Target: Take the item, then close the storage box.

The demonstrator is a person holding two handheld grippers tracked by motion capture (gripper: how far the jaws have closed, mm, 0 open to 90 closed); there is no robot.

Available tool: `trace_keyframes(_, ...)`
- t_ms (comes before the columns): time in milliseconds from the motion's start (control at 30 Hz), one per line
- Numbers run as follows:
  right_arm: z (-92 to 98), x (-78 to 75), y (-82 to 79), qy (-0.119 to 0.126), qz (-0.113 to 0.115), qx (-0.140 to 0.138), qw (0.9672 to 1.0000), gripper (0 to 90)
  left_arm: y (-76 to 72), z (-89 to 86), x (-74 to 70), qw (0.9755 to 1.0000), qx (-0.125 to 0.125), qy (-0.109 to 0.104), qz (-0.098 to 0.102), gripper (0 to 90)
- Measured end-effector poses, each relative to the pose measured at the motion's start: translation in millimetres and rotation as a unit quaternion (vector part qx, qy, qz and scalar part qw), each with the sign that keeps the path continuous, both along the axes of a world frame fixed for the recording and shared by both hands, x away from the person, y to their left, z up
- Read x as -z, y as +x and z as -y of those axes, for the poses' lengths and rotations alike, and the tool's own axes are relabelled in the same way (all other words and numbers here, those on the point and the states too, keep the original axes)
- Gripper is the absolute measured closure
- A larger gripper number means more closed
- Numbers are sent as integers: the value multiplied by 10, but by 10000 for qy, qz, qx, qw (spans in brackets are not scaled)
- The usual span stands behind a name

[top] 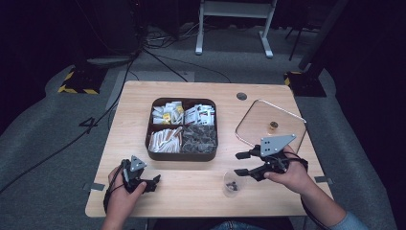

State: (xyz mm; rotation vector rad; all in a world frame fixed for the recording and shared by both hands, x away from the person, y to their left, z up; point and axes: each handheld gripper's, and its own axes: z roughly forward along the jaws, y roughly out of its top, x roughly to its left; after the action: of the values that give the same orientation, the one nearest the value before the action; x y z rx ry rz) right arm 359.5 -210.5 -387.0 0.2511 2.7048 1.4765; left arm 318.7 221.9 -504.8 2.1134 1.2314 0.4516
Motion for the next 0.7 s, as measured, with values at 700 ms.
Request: trace_keyframes(700,274,-97,248,556,287,1055,9925,374,60,27,6,10000,37,-7,-43,30)
